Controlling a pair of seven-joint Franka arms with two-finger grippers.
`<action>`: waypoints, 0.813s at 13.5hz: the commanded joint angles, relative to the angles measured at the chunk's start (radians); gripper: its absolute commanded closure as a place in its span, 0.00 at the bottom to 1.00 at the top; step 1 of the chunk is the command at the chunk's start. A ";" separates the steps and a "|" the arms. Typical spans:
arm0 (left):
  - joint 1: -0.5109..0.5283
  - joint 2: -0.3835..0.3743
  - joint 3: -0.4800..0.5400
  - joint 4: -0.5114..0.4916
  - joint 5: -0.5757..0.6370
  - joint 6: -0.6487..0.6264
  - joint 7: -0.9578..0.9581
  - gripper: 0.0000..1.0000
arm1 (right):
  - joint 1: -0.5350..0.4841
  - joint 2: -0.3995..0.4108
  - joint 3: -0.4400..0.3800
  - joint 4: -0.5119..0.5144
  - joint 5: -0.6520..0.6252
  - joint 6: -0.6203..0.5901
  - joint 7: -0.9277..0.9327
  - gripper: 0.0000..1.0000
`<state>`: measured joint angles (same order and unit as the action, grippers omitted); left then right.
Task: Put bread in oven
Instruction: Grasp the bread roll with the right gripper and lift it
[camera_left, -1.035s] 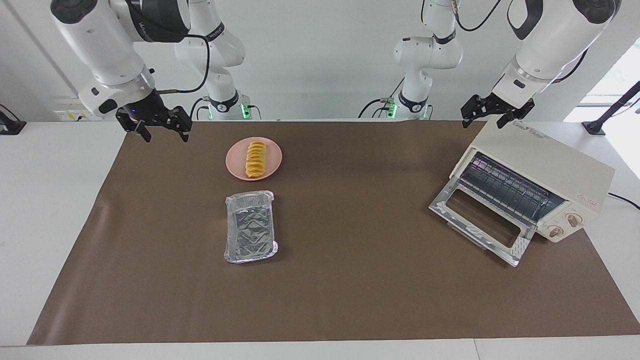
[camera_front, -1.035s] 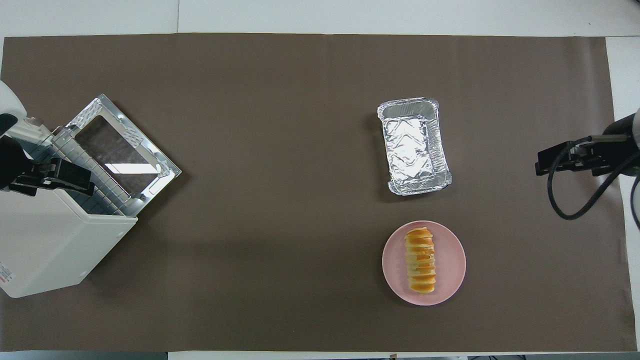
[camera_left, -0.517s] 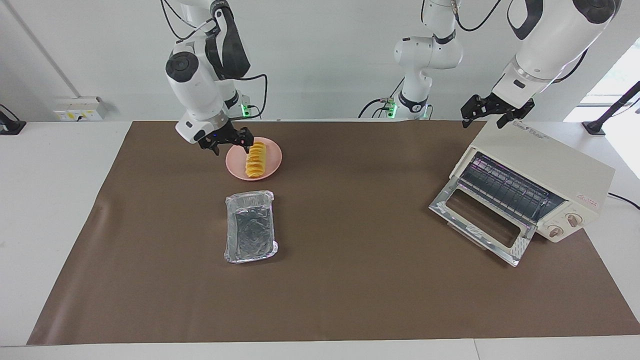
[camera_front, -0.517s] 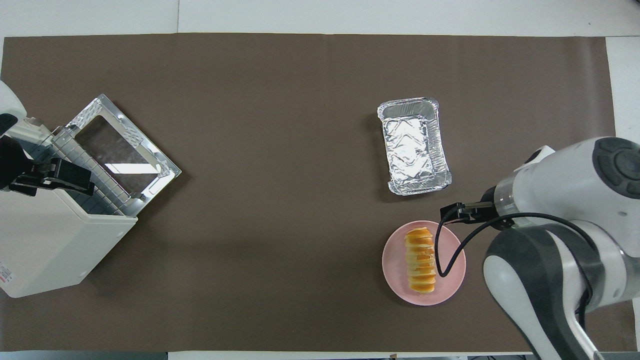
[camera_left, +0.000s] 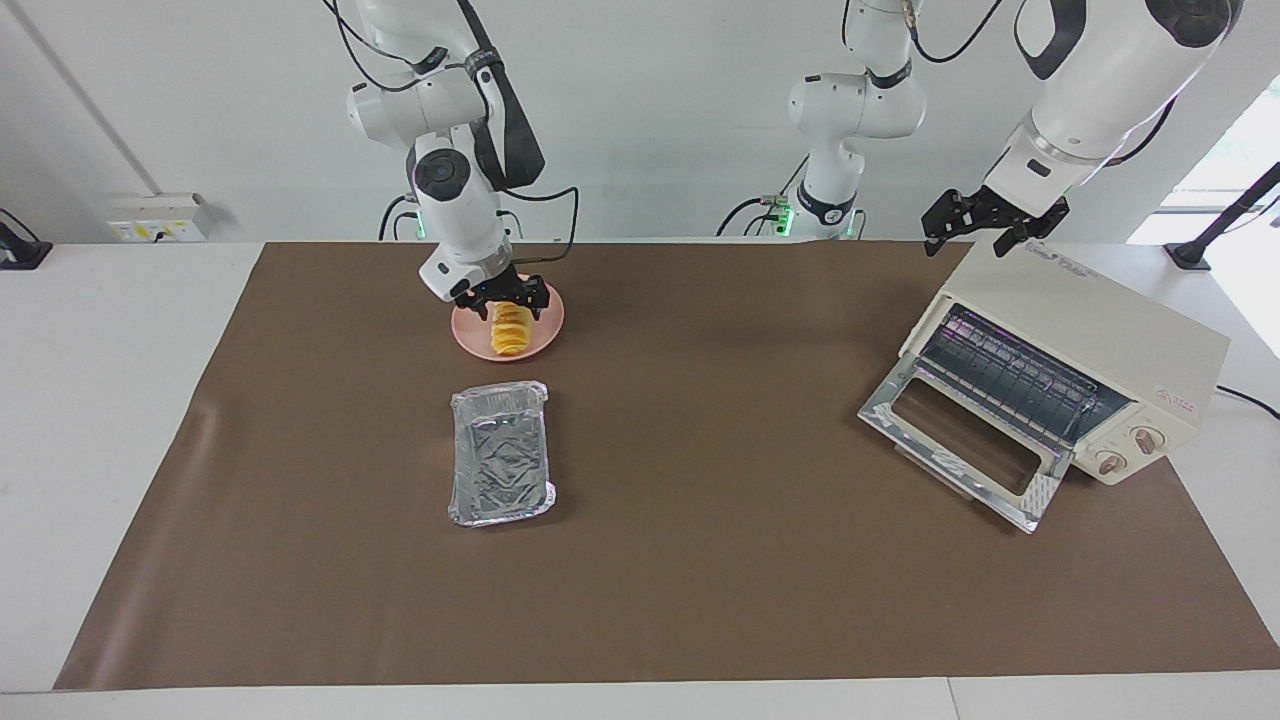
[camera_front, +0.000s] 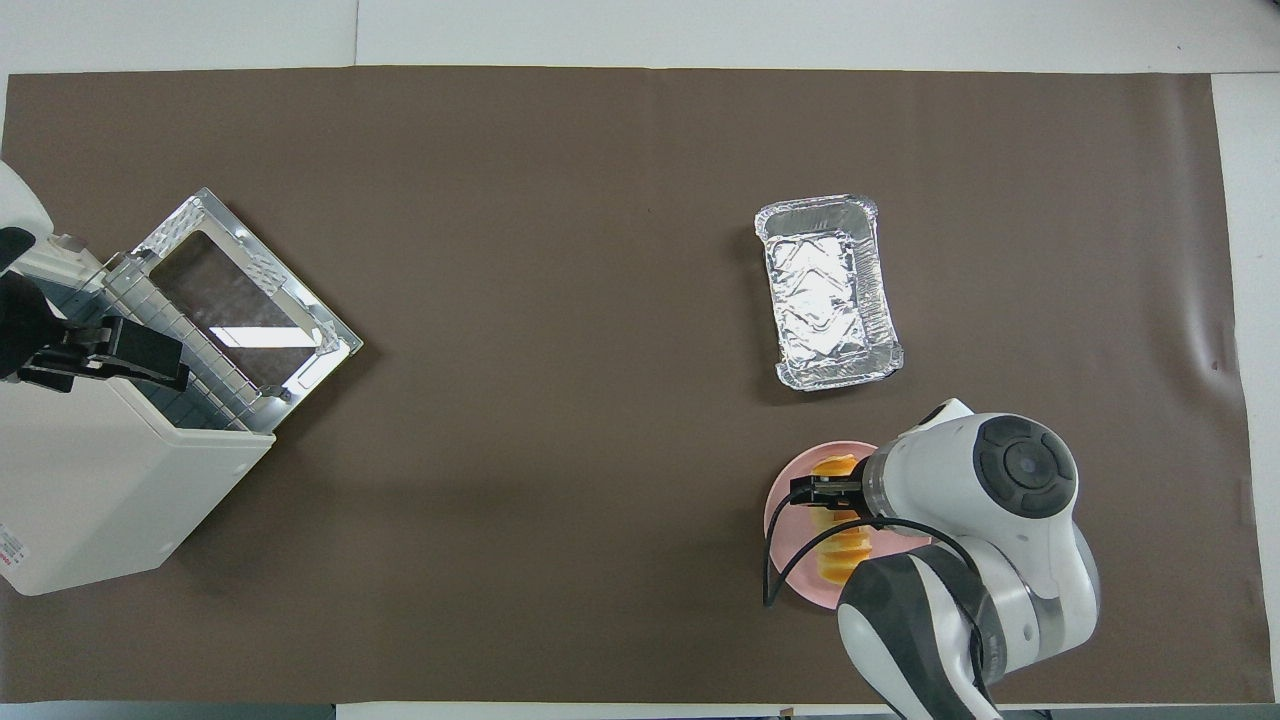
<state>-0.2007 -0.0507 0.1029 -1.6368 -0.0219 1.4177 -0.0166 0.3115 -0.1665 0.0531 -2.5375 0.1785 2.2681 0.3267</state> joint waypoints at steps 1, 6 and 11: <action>0.006 -0.015 0.000 -0.009 -0.006 0.003 0.006 0.00 | 0.003 0.012 -0.004 -0.041 0.047 0.054 0.006 0.07; 0.006 -0.015 0.000 -0.009 -0.006 0.003 0.006 0.00 | 0.003 0.016 -0.004 -0.040 0.047 0.036 0.012 0.85; 0.006 -0.017 0.000 -0.009 -0.006 0.003 0.004 0.00 | 0.001 -0.039 0.002 0.015 0.047 -0.096 0.046 1.00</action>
<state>-0.2007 -0.0507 0.1029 -1.6368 -0.0219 1.4177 -0.0166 0.3115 -0.1572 0.0521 -2.5526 0.2058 2.2478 0.3519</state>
